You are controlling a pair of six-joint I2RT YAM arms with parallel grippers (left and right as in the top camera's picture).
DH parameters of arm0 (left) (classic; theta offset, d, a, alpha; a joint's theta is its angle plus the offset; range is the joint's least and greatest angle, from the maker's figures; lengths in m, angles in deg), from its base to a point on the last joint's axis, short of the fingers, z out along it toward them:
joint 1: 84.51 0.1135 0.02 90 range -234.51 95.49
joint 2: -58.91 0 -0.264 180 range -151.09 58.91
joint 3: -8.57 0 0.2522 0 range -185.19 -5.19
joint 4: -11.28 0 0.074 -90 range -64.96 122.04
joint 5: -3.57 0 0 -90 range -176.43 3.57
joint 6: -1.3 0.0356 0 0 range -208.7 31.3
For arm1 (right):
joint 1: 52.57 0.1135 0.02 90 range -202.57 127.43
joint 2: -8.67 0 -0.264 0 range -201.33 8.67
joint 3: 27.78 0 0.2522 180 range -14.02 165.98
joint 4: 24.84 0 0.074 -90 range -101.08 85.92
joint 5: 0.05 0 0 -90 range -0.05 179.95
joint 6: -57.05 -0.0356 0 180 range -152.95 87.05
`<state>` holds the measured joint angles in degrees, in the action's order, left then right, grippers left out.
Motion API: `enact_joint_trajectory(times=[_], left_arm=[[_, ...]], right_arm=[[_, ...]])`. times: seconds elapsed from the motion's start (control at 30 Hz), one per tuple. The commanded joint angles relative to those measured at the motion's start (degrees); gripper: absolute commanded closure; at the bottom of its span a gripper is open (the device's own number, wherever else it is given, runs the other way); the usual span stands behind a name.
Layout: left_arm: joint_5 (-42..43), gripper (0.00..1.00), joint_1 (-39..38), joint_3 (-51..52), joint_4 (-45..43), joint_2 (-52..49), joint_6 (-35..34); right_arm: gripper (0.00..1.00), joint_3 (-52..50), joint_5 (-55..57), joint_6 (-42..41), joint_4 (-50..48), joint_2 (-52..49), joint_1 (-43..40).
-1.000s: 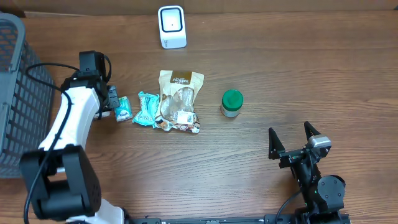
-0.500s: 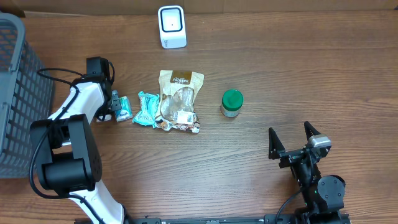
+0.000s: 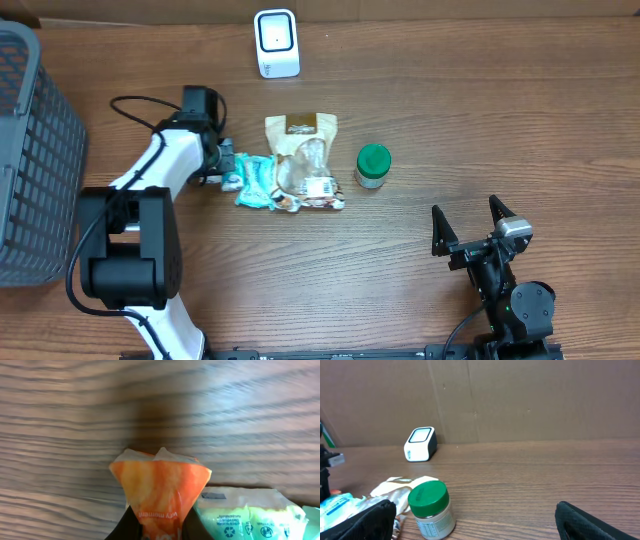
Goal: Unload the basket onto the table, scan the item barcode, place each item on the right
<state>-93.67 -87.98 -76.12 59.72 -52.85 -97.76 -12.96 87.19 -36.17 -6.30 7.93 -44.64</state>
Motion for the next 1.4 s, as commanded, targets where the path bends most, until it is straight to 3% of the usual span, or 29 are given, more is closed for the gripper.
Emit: enact_joint_trajectory(times=[0.0, 0.13, 0.2, 0.3, 0.73, 1.1, 1.3, 1.37], left_arm=[[6.12, 0.71, -2.32, 0.98, 1.99, -1.79, -0.83], [6.25, 0.58, -2.16, -0.52, 7.34, -1.77, -2.03], [6.23, 0.41, -1.84, -1.75, 10.25, -1.68, -3.19], [5.49, 0.01, -1.46, -4.09, 14.29, -0.98, -5.81], [4.09, 0.0, 0.2, -17.51, 26.27, 12.07, -6.34], [4.09, 0.0, 0.2, -19.56, 30.05, 21.84, -6.01], [4.39, 0.0, 0.81, -19.69, 32.02, 24.2, -1.51], [8.41, 0.0, 2.75, -20.33, 32.81, 24.85, 2.62]], right_arm=[[0.0, -0.61, -0.33, -0.35, -0.17, 0.57, 0.09], [0.0, -0.61, -0.33, -0.35, -0.17, 0.57, 0.09], [0.0, -0.61, -0.33, -0.35, -0.17, 0.57, 0.09], [0.0, -0.61, -0.33, -0.35, -0.17, 0.57, 0.09], [0.0, -0.61, -0.33, -0.35, -0.17, 0.57, 0.09], [0.0, -0.61, -0.33, -0.35, -0.17, 0.57, 0.09], [0.0, -0.61, -0.33, -0.35, -0.17, 0.57, 0.09], [0.0, -0.61, -0.33, -0.35, -0.17, 0.57, 0.09]])
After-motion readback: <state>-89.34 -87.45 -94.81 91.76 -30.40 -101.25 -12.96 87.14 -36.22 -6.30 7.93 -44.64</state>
